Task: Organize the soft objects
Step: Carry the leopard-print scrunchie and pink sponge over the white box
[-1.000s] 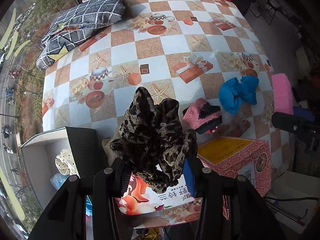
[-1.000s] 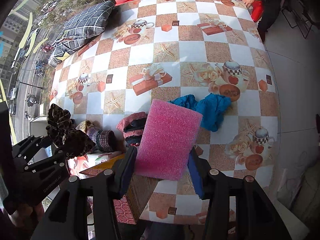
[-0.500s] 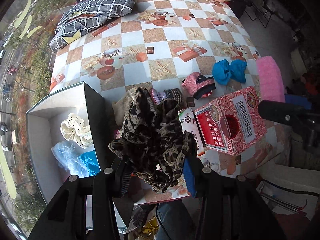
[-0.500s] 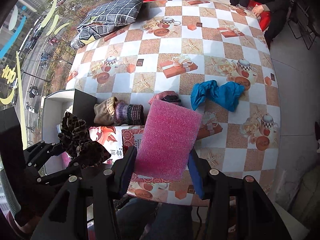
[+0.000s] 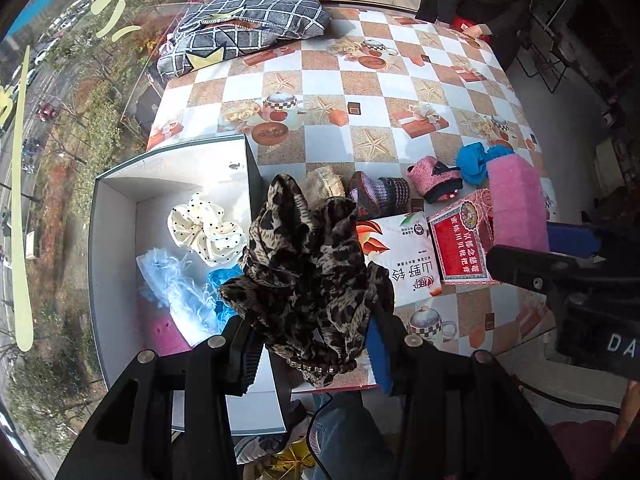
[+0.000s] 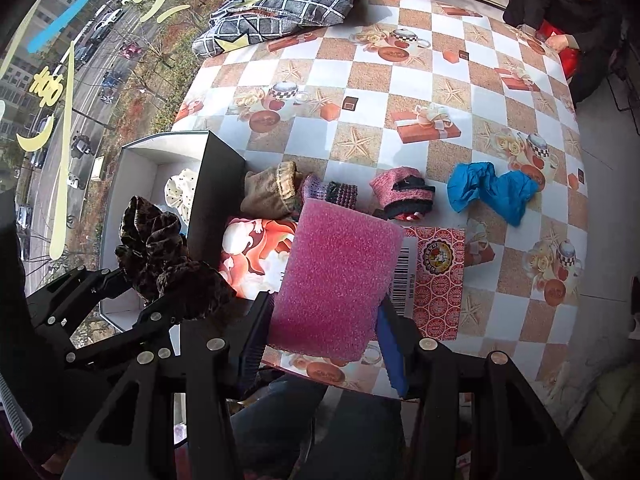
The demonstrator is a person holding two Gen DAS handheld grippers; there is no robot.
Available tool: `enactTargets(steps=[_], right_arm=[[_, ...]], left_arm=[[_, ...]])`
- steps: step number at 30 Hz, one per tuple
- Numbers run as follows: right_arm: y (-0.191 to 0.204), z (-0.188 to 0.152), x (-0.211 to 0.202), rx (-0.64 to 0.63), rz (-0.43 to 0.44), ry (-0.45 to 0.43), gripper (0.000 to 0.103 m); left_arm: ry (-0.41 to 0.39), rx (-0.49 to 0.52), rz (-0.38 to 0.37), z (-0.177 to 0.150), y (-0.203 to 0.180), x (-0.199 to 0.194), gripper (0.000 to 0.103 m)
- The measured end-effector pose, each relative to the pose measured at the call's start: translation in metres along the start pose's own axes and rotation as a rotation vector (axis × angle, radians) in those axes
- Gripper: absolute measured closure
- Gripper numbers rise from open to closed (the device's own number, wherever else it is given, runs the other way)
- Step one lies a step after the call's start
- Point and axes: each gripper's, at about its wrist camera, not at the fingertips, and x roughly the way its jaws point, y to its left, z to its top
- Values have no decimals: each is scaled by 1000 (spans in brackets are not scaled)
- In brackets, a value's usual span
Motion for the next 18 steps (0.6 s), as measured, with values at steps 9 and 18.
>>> enactTargets(steps=[9,18], right_arm=[[34,6,8,-73,-4,20,51],[72,10,19,-167,-9,47,51]], left_arm=[[-13,-104,16,-16,41,-6,55],[-19,-193,28,-29,74,-8,55]])
